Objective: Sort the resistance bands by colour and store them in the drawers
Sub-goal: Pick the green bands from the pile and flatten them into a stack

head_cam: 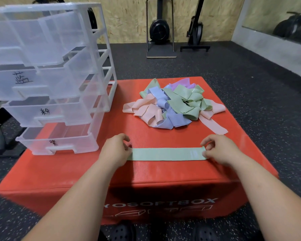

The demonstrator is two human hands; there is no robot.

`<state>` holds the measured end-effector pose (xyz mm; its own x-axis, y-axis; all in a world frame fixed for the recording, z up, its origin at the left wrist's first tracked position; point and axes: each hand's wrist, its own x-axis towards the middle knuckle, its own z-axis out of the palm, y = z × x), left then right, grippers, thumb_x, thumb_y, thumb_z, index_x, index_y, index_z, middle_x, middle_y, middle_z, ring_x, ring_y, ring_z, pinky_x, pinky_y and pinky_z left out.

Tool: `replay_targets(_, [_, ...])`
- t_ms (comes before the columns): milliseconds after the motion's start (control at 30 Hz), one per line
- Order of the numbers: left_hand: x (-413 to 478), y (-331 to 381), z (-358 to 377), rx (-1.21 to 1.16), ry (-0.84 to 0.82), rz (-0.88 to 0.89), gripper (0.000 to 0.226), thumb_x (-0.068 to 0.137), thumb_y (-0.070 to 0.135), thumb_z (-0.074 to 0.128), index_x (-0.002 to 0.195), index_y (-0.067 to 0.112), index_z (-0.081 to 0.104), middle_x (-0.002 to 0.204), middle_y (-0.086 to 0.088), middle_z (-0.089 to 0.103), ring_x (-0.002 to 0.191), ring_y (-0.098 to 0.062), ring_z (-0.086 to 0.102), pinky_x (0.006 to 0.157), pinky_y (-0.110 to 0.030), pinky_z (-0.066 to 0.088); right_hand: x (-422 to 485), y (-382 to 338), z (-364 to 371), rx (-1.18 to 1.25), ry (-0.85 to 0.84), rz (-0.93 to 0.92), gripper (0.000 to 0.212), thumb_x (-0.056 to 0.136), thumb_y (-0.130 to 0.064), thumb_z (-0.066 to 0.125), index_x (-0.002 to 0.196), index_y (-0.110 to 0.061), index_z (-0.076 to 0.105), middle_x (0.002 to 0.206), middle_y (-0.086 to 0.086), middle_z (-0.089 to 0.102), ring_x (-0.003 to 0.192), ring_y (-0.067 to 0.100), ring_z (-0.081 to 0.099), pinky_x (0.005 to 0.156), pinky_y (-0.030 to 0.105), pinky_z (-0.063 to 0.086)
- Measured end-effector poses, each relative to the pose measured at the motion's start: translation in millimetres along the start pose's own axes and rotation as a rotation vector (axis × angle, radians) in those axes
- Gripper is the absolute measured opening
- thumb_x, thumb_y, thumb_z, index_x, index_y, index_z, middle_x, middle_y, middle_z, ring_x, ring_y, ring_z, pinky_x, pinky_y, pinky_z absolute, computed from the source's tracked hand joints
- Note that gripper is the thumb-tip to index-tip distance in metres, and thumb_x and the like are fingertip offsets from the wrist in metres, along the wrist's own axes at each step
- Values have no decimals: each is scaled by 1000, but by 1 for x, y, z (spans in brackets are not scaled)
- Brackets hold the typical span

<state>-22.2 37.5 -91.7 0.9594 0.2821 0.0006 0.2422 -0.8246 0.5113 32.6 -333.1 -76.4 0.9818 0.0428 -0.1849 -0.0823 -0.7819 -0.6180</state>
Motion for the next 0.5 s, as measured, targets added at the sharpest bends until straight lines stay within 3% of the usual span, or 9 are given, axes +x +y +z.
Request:
replay_targets(133, [2, 6, 1, 126, 44, 20, 43, 86, 35, 75, 128, 33, 64, 110, -1, 64, 110, -30, 56, 90, -47, 55, 1, -9, -2, -106, 90, -60, 33, 73, -15, 85, 95, -34, 69, 90, -7, 67, 82, 10, 63, 72, 26, 44])
replay_targets(300, [10, 30, 4, 36, 139, 112, 42, 87, 34, 76, 128, 29, 67, 119, 0, 64, 114, -30, 54, 93, -43, 51, 28, -23, 1, -23, 238, -86, 26, 85, -31, 81, 109, -34, 71, 106, 0, 67, 91, 15, 63, 83, 29, 42])
replay_targets(400, [16, 44, 16, 36, 129, 216, 41, 88, 34, 75, 128, 29, 68, 120, 0, 63, 113, -29, 54, 96, -45, 50, 49, -32, 13, -93, 264, -93, 39, 89, -36, 75, 127, -34, 67, 126, 6, 59, 114, 26, 59, 95, 37, 46])
replay_targets(500, [24, 53, 28, 33, 125, 290, 39, 89, 36, 75, 126, 30, 68, 119, 2, 63, 112, -27, 54, 97, -44, 50, 69, -40, 26, -234, 280, -121, 47, 94, -36, 69, 140, -34, 60, 146, 6, 48, 133, 34, 42, 108, 46, 43])
